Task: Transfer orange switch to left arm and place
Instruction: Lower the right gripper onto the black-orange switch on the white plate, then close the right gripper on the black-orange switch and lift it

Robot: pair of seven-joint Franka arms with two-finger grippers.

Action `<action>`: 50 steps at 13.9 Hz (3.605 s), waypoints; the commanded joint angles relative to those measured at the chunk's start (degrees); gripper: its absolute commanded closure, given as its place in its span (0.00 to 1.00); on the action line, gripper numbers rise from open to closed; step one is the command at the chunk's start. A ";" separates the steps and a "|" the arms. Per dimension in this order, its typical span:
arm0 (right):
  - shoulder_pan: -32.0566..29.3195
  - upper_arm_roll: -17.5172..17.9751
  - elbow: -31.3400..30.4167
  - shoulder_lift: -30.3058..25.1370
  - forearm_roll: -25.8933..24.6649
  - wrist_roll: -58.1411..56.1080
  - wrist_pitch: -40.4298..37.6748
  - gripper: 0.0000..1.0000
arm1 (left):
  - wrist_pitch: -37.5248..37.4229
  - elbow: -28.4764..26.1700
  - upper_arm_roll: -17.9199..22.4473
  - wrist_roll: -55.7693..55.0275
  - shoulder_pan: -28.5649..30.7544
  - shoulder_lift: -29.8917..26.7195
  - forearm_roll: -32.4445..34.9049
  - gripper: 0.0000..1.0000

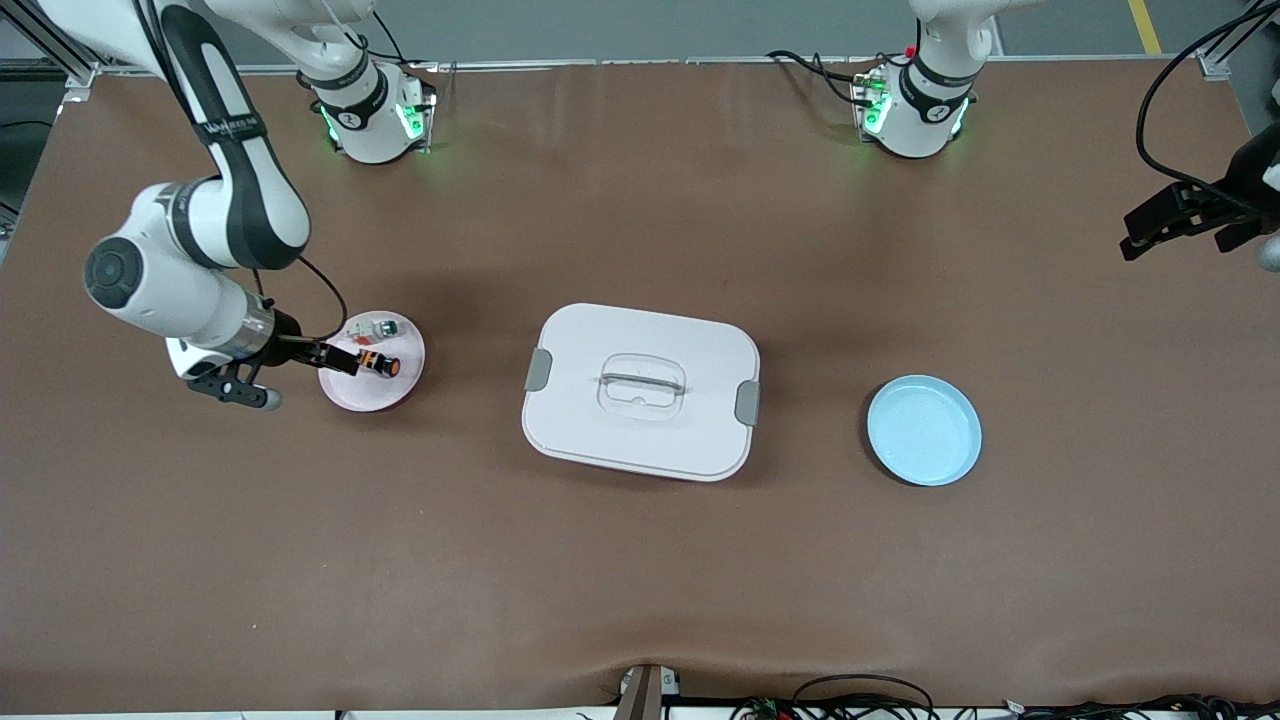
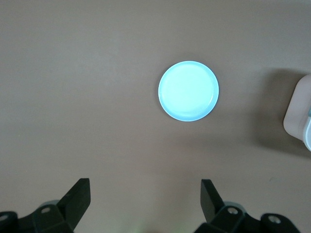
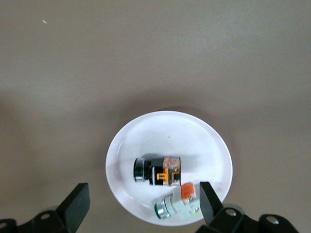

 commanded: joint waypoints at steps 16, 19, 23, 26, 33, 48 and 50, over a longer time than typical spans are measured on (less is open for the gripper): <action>2.53 -0.07 -4.40 8.19 0.87 0.64 10.58 0.00 | -0.90 -1.76 -0.53 0.86 -0.01 -0.79 -0.37 0.00; 2.70 -0.07 -5.02 8.10 0.87 0.64 11.02 0.00 | -1.17 -1.76 -0.53 0.86 0.08 -0.79 -0.37 0.00; 2.70 -0.07 -6.16 8.19 0.87 0.64 13.05 0.00 | -1.26 -1.76 -0.53 0.86 0.08 -0.79 -0.37 0.00; 2.70 -0.07 -6.34 8.19 0.87 0.64 13.31 0.00 | -1.26 -1.76 -0.53 0.86 0.08 -0.79 -0.37 0.00; 3.49 -0.07 -7.66 8.63 0.87 0.64 15.60 0.00 | -1.34 -1.67 -0.53 0.95 0.08 -0.96 -0.37 0.00; 3.76 0.19 -3.81 8.28 0.96 2.91 8.33 1.00 | -1.26 -1.58 -0.53 0.95 0.08 -0.43 -0.28 0.00; 5.24 0.89 0.75 7.67 0.96 8.95 0.69 1.00 | -1.26 -1.59 -0.53 0.95 0.08 -0.43 -0.37 0.00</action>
